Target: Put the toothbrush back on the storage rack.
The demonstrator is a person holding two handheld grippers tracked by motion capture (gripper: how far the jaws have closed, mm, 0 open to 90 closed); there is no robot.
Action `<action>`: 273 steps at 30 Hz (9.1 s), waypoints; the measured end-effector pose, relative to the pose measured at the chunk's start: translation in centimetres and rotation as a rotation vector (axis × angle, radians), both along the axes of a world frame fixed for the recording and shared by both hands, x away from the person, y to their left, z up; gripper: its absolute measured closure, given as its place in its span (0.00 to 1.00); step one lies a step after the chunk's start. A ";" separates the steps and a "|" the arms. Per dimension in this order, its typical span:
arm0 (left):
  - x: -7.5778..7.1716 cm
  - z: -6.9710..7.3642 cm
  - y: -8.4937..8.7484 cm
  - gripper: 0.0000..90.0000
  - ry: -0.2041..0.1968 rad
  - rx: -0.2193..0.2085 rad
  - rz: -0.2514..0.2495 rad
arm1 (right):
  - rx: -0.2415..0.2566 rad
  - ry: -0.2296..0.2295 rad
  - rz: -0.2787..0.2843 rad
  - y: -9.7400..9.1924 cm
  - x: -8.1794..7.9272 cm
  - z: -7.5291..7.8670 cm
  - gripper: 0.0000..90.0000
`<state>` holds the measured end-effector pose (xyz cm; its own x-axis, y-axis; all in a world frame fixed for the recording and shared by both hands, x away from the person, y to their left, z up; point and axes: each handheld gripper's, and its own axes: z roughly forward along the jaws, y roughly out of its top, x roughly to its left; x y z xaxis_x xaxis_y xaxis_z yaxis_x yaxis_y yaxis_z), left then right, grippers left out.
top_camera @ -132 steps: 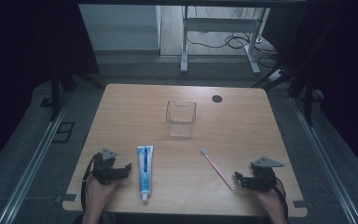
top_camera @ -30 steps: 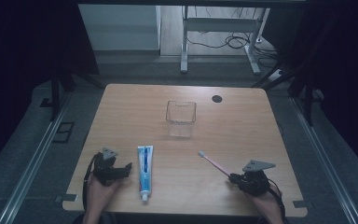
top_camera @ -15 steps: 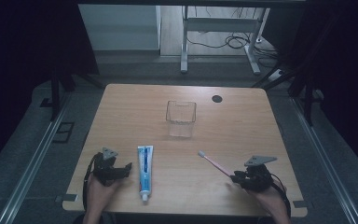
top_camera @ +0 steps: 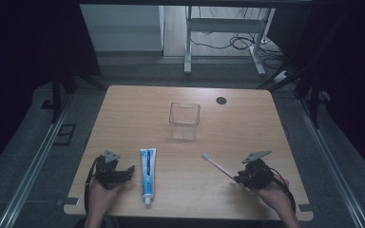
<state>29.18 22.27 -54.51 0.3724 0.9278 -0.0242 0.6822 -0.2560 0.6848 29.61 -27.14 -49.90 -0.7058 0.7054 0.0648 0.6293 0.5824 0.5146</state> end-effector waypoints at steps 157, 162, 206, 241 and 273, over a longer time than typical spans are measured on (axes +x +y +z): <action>0.0 0.0 0.0 0.14 0.002 0.002 -0.011 | 0.205 -0.123 -0.014 10.8 12.6 9.8 0.88; 0.0 0.0 -0.1 0.14 0.003 -0.002 -0.011 | 0.219 -0.137 -0.012 11.2 13.0 10.2 0.88; 0.0 0.0 -0.1 0.14 0.002 -0.004 -0.018 | 0.318 -0.276 -0.079 15.3 18.0 10.0 0.88; 0.0 0.0 -0.1 0.14 0.002 -0.002 -0.018 | 0.212 -0.198 -0.077 16.2 19.1 4.1 0.87; 0.0 0.0 -0.1 0.14 0.002 -0.003 -0.020 | 0.230 -0.203 -0.021 15.4 17.6 5.4 0.58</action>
<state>29.17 22.19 -54.50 0.3905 0.9202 -0.0279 0.6787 -0.2673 0.6840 47.19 -11.79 -44.48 -0.7058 0.7034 0.0839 0.5111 0.4236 0.7479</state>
